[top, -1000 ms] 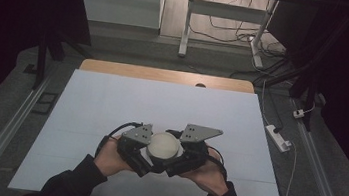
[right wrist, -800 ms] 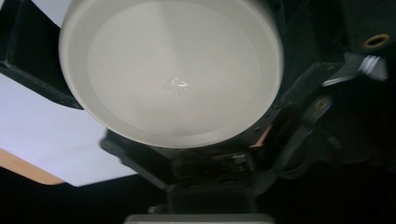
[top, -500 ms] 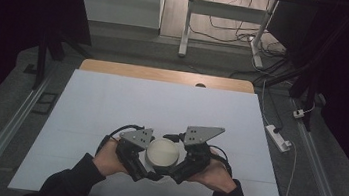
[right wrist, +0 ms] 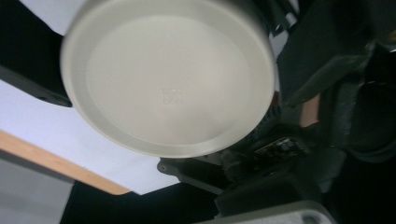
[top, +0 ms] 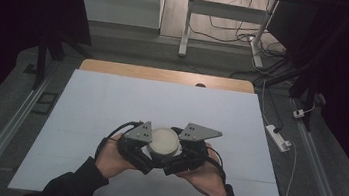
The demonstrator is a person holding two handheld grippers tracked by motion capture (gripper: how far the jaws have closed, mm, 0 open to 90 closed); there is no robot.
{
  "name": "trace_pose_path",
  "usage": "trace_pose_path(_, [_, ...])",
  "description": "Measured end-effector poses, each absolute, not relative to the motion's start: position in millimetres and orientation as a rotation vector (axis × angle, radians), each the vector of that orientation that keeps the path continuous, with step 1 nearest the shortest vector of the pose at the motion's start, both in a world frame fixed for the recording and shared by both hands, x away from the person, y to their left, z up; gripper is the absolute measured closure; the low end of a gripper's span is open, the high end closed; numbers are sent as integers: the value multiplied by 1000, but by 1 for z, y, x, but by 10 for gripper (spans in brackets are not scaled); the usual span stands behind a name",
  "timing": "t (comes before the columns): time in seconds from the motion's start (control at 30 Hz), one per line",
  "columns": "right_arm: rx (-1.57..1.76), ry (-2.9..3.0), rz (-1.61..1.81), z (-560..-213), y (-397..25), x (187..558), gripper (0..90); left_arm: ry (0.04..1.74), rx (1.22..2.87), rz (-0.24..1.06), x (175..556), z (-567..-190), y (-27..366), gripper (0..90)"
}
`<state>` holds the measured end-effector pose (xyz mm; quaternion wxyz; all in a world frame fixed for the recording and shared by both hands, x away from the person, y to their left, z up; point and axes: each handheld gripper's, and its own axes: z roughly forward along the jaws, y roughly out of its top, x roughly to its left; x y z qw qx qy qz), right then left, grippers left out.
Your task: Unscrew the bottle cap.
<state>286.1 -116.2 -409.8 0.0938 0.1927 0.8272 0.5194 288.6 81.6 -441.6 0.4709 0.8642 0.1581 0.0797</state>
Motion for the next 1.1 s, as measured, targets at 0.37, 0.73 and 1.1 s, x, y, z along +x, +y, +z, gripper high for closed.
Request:
trace_pose_path(0.37, [432,2522,1588,-406,-120,284,72,233,2112,88,287,-438,83,76])
trace_pose_path(0.73, [192,2666,1712,-402,-128,287,73,38,2076,-84,286,-439,85,76])
trace_pose_path(1.1, [277,2624,1722,-402,-130,290,21,141,2065,-45,291,-444,88,76])
